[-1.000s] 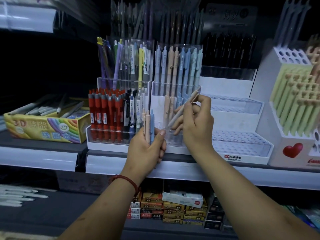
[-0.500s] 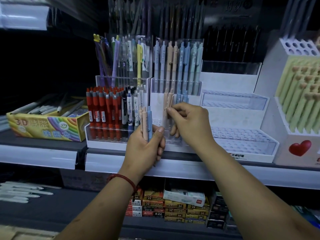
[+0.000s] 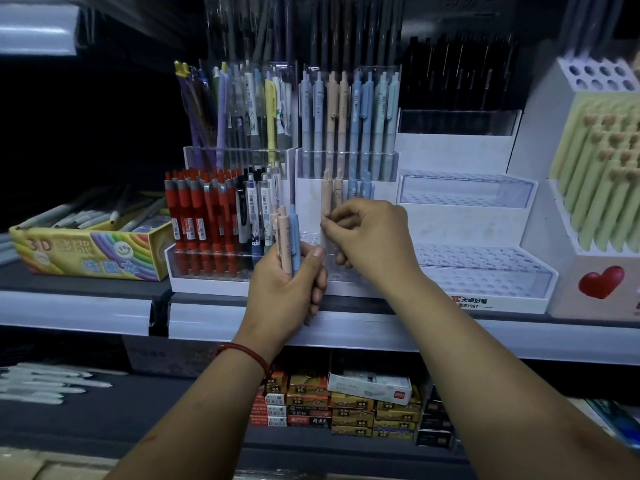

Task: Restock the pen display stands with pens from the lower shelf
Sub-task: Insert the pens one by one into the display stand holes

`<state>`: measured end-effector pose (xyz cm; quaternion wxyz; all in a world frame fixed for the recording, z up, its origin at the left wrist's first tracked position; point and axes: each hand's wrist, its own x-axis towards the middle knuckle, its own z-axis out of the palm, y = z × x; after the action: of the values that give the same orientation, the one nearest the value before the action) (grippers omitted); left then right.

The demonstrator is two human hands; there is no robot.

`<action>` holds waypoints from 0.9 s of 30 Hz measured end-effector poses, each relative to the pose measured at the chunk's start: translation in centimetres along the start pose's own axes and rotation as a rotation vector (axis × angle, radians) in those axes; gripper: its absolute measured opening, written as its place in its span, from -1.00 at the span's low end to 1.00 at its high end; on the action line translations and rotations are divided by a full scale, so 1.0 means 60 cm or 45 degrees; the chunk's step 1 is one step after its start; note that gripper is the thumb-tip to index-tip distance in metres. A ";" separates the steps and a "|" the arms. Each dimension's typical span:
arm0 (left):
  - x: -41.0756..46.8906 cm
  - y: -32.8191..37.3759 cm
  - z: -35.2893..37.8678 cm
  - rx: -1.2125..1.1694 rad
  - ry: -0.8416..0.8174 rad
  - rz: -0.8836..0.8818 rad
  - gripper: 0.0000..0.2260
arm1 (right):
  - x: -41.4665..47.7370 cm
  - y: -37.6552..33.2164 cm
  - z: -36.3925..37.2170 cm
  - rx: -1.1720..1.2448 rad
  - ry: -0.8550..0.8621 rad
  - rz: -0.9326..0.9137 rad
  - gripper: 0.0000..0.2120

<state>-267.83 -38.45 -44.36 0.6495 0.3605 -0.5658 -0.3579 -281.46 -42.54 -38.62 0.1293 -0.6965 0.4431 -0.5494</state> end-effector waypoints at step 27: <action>0.005 0.001 -0.002 0.191 -0.007 0.100 -0.78 | -0.044 -0.119 -0.001 0.250 -0.062 -0.012 -0.93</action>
<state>-267.66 -38.69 -44.15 0.6326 0.3848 -0.6065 -0.2897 -278.12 -36.40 -35.56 0.2053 -0.6956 0.3806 -0.5737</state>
